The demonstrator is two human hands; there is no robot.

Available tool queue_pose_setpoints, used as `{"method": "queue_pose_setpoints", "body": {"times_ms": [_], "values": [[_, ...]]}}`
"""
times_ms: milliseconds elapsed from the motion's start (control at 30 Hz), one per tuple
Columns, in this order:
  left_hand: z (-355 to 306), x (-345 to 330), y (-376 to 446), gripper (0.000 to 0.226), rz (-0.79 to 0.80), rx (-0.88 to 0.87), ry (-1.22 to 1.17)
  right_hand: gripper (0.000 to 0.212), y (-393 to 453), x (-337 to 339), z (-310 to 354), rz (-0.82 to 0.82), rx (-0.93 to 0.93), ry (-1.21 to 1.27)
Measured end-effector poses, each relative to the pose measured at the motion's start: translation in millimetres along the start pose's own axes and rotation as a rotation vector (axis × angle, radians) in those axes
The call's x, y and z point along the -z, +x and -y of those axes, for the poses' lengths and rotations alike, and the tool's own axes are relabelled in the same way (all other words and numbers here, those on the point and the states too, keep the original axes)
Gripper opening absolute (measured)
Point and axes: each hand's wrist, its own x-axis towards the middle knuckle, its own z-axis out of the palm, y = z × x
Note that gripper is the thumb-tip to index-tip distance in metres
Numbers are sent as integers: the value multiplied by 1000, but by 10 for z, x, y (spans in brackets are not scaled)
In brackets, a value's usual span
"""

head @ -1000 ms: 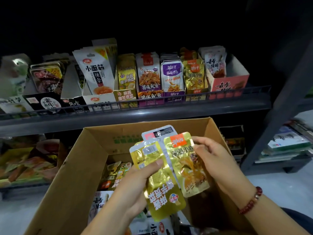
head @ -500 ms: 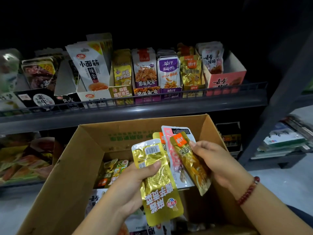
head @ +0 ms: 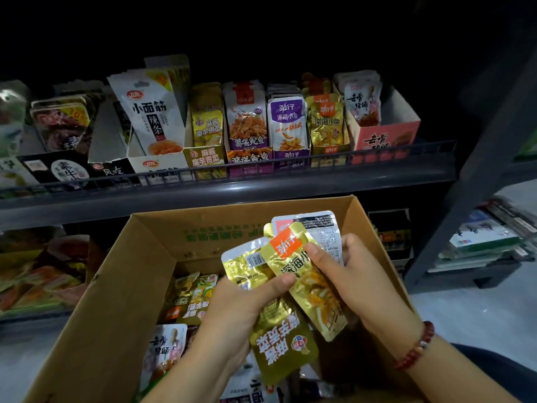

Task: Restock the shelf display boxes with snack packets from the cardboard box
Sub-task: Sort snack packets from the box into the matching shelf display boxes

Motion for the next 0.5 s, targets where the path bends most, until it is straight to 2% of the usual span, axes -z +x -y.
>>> {"method": "queue_pose_setpoints", "body": {"times_ms": [133, 267, 367, 500], "values": [[16, 41, 26, 38, -34, -3, -20, 65, -19, -18, 32, 67, -15, 62], [22, 88, 63, 42, -59, 6, -21, 47, 0, -12, 53, 95, -40, 212], [13, 109, 63, 46, -69, 32, -29, 27, 56, 29, 18, 30, -14, 242], [-27, 218, 81, 55, -114, 16, 8, 28, 153, 127, -21, -49, -34, 354]]}}
